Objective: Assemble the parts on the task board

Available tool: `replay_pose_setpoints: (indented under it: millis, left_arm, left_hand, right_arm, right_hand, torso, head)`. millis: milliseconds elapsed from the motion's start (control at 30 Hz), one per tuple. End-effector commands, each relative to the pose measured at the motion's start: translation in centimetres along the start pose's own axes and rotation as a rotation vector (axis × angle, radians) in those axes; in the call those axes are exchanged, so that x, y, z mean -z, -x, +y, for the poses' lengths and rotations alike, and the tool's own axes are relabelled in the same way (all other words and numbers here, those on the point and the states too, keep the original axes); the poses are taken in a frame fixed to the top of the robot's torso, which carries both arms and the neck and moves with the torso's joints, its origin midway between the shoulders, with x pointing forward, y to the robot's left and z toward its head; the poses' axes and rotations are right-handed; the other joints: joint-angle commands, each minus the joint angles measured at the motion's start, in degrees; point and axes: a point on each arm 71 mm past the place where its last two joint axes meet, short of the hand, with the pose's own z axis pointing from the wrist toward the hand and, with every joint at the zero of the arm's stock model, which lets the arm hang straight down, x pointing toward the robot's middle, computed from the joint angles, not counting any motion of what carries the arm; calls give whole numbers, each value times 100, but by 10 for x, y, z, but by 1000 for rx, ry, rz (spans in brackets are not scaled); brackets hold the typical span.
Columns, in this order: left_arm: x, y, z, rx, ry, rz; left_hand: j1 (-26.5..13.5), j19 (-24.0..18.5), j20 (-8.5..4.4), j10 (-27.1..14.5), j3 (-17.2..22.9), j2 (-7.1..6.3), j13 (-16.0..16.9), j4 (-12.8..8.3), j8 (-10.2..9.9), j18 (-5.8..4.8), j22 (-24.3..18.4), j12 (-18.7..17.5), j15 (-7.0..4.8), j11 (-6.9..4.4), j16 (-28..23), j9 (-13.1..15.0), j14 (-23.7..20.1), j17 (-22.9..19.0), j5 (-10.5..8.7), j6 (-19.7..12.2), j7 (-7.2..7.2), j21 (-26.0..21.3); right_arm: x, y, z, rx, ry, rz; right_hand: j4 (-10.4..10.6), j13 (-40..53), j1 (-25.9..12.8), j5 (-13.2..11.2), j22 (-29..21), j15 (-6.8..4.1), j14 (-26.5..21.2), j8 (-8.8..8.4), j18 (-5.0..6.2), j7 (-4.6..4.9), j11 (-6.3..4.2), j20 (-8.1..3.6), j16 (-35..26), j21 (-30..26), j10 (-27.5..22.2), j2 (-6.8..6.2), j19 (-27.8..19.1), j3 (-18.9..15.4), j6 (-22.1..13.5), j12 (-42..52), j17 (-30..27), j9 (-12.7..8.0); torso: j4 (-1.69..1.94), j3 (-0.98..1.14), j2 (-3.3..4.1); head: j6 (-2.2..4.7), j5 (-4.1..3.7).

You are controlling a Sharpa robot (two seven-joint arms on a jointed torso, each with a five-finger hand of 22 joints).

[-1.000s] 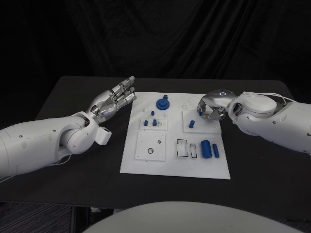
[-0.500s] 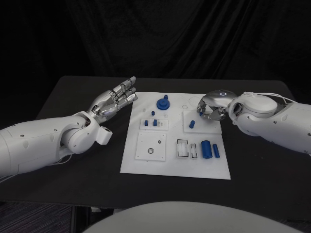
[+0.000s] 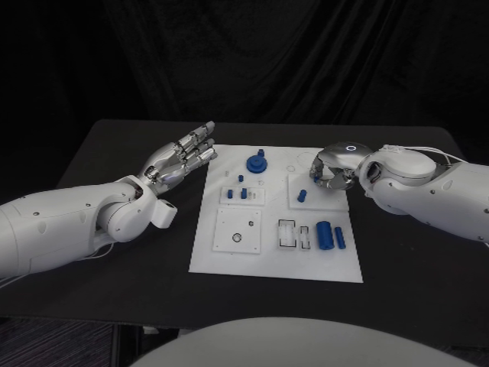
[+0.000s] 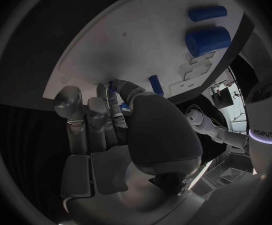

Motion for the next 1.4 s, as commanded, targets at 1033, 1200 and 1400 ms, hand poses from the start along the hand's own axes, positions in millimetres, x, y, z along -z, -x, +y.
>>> replay_pose_setpoints:
  millis: [1033, 1200, 1400]
  left_arm:
    - [0, -1, 0, 21, -46, 13]
    - [1, -1, 0, 20, -43, 12]
    - [2, 1, 0, 19, -38, 9]
  left_hand:
    - [88, 75, 86, 10, -6, 47, 12, -89, 23, 103, 108, 56, 100, 141, -19, 14, 8, -5, 73, 43, 94, 65]
    - [90, 77, 89, 11, -5, 52, 13, -91, 23, 102, 109, 64, 103, 148, -18, 14, 10, -3, 74, 45, 96, 65]
    - [91, 79, 91, 12, -5, 56, 14, -93, 23, 100, 107, 70, 108, 167, -16, 14, 12, -3, 73, 46, 97, 66]
  right_arm:
    - [1, 0, 6, -9, 40, -57]
    - [4, 2, 5, -10, 41, -80]
    - [8, 14, 6, -6, 56, -127]
  right_hand:
    - [-206, 47, 136, 51, 674, -105, -26, 210, -75, -89, -103, -72, -62, 139, 380, 133, 13, -5, 489, 144, -93, 204]
    - [-201, 40, 123, 22, 672, -107, -32, 206, -75, -91, -104, -76, -75, 133, 385, 131, 8, -17, 491, 132, -108, 211]
    - [-197, 35, 117, 5, 672, -107, -36, 204, -76, -92, -105, -77, -85, 134, 387, 133, 7, -22, 491, 123, -120, 214]
  torso:
    - [-3, -1, -2]
    - [0, -2, -6]
    - [-8, 3, 4]
  head:
    - [1, 25]
    - [1, 29]
    - [1, 56]
